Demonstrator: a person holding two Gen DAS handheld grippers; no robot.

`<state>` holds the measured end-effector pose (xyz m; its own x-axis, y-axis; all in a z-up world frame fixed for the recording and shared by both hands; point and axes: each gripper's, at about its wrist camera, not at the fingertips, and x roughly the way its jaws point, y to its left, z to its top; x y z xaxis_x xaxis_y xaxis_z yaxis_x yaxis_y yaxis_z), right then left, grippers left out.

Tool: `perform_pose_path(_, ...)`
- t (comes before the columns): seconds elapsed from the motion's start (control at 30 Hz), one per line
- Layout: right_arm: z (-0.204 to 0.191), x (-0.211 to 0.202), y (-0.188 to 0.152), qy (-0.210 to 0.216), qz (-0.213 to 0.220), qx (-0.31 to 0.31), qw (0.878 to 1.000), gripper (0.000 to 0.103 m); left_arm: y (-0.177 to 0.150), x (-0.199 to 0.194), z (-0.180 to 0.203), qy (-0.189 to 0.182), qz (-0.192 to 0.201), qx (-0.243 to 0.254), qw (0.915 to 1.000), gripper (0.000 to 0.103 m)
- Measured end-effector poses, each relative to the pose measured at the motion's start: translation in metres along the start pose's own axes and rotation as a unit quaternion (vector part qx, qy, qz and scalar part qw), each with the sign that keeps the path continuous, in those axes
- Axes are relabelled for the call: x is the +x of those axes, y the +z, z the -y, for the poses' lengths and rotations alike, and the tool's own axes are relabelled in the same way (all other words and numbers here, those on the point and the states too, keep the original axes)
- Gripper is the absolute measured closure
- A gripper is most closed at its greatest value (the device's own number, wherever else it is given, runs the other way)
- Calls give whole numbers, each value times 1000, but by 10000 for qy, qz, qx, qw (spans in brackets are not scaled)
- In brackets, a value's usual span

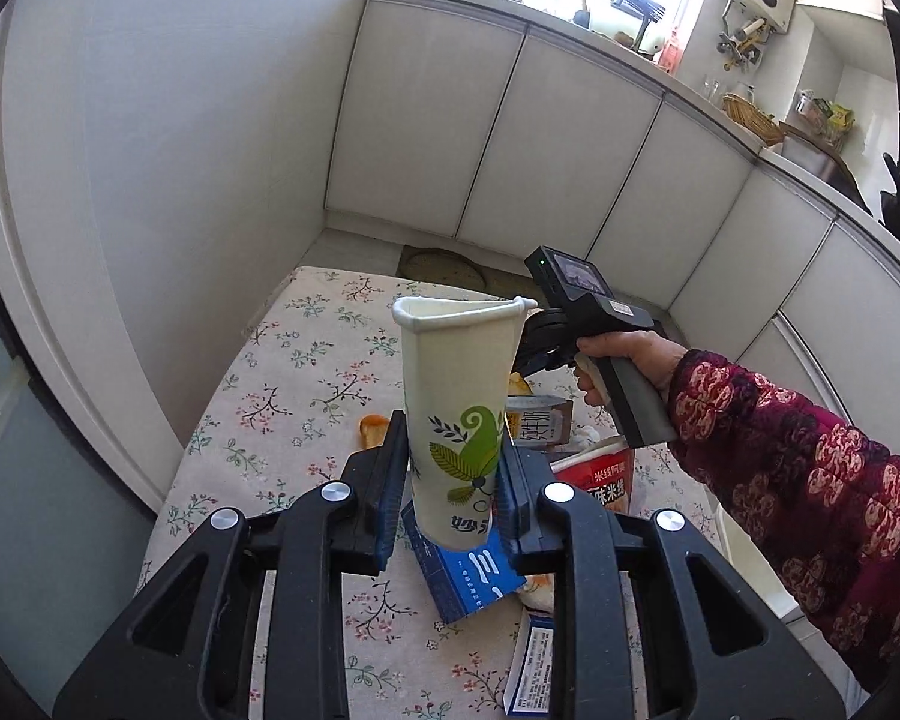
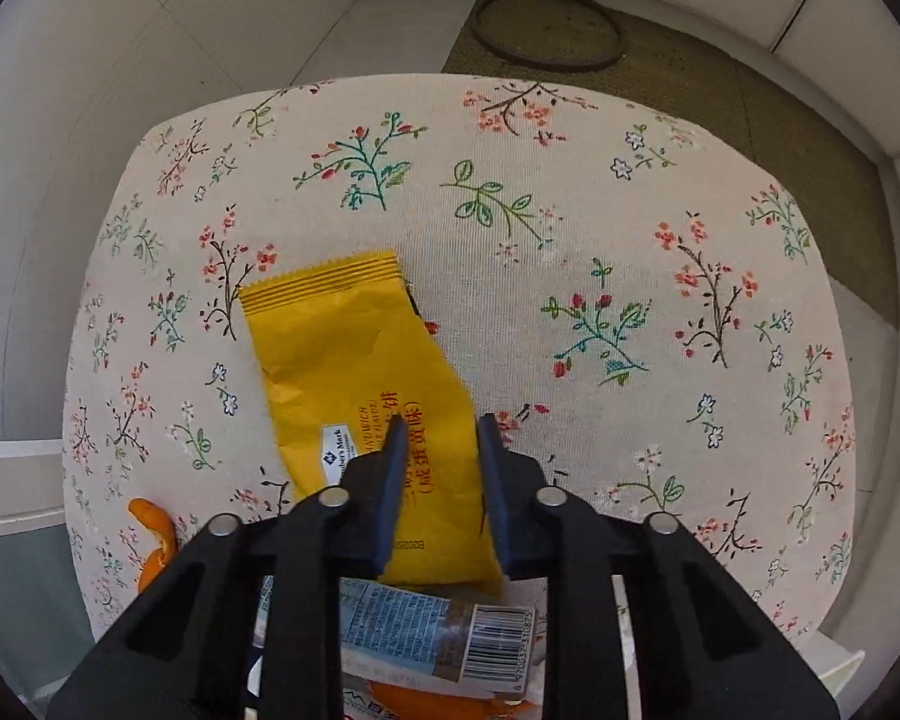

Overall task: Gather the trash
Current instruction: 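Lift the yellow wrapper with the right gripper and drop it into the white bin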

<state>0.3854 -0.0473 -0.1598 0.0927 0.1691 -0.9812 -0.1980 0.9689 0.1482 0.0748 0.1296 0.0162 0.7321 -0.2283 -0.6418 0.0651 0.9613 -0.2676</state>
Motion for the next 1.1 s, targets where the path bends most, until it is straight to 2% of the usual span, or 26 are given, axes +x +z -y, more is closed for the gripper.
perform_pose_path(0.13,5,-9,-7,47,182,148,9997,102,-1,-2,-8,23,-75,-145,9999,78)
perform_pose_path(0.3,4,-29,-26,72,429,120,9990,102,-2,-8,-8,22,-86,-146,9999,78)
perform_pose_path(0.57,0,-83,-51,-11,1151,139,9933,103,-6,-20,-10,-12,0,-137,9999,78)
perform_pose_path(0.87,2,-152,-83,51,2106,252,9772,103,-9,-25,-9,-22,110,-190,9998,78)
perform_pose_path(1.1,19,-207,-131,138,2733,430,9609,103,-12,-30,2,-147,206,-99,9996,78)
